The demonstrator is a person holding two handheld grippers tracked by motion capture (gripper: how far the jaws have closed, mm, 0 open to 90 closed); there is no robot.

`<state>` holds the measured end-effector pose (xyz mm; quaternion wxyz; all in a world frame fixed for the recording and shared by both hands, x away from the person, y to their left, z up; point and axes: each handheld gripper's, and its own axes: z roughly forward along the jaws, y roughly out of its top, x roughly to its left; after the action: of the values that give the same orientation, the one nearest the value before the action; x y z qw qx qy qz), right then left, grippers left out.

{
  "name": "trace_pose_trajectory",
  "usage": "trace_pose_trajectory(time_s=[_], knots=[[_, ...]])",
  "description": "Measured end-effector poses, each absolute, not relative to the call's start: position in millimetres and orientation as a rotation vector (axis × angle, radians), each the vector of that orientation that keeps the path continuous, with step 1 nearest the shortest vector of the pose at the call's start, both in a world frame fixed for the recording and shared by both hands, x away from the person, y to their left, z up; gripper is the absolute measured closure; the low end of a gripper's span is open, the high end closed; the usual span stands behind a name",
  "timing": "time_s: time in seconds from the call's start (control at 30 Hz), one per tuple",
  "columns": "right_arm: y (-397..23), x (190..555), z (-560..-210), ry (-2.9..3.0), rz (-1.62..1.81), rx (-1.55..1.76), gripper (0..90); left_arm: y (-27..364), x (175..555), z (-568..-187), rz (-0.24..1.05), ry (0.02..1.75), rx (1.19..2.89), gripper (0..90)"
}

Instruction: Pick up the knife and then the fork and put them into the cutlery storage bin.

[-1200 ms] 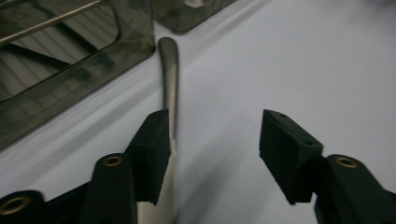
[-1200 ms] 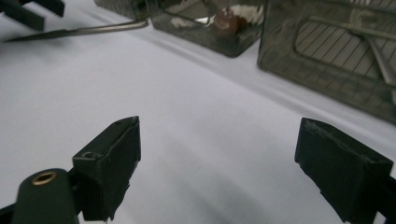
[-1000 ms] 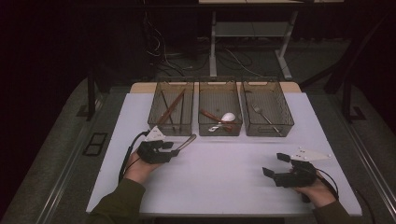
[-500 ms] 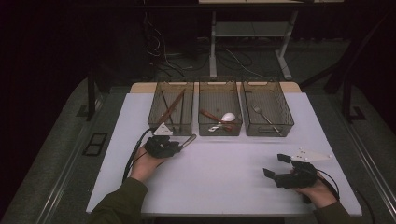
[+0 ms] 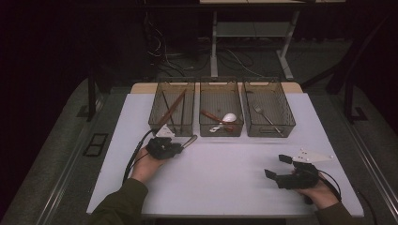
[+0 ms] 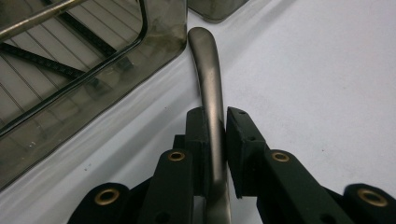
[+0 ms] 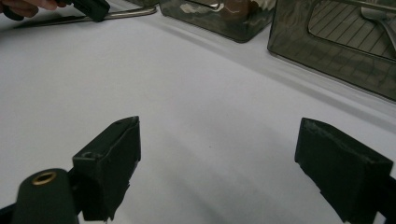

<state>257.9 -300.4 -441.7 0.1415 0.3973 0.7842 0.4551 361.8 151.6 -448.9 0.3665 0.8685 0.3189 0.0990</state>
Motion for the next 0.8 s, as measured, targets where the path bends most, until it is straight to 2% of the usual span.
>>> trace_pose_trajectory(time_s=[0.3,0.8], knots=[[-300,258,-443,2.276,1.307,1.145,14.1,152,361,-449,0.269,0.792,2.24,79.1],[-299,259,-440,2.304,1.335,1.116,14.2,149,353,-437,0.187,0.709,2.249,79.1]])
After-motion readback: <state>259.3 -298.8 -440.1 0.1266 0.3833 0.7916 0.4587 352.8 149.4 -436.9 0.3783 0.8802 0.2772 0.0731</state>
